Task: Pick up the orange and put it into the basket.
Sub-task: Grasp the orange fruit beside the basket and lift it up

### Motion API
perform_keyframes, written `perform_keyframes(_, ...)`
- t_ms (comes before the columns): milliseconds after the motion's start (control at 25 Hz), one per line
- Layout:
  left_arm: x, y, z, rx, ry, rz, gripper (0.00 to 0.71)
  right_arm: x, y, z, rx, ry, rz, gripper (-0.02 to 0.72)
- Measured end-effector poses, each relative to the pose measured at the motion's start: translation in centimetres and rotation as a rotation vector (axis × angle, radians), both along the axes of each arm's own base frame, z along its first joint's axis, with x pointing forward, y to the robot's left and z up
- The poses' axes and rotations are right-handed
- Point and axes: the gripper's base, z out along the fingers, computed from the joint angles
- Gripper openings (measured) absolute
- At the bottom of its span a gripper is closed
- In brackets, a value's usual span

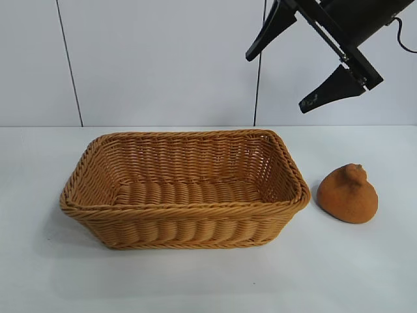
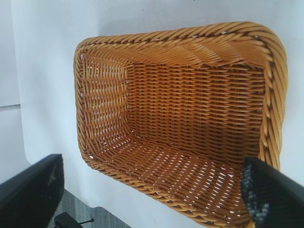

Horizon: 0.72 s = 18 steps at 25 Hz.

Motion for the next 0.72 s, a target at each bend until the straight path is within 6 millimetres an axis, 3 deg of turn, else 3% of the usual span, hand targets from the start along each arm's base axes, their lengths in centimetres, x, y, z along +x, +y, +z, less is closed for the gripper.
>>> perform_keyframes(120,-3.6,0.1,-0.2,-0.003,-0.151,0.000,0.528,0.0,0.0,0.0,0.000,0.000,0.000,0.694)
perform_keyframes(400,-9.5,0.1,-3.3,-0.012,-0.382,0.000,0.528,-0.1,0.0,0.6,0.003,-0.016,-0.001,0.694)
perform_keyframes(480,-10.7,0.2,-4.1,-0.008,-0.406,0.000,0.528,-0.3,0.0,0.9,0.003,-0.026,0.000,0.694)
perform_keyframes(720,-13.2,0.2,-3.8,-0.010,-0.556,0.000,0.528,-0.8,-0.6,1.9,-0.071,-0.073,0.024,0.694)
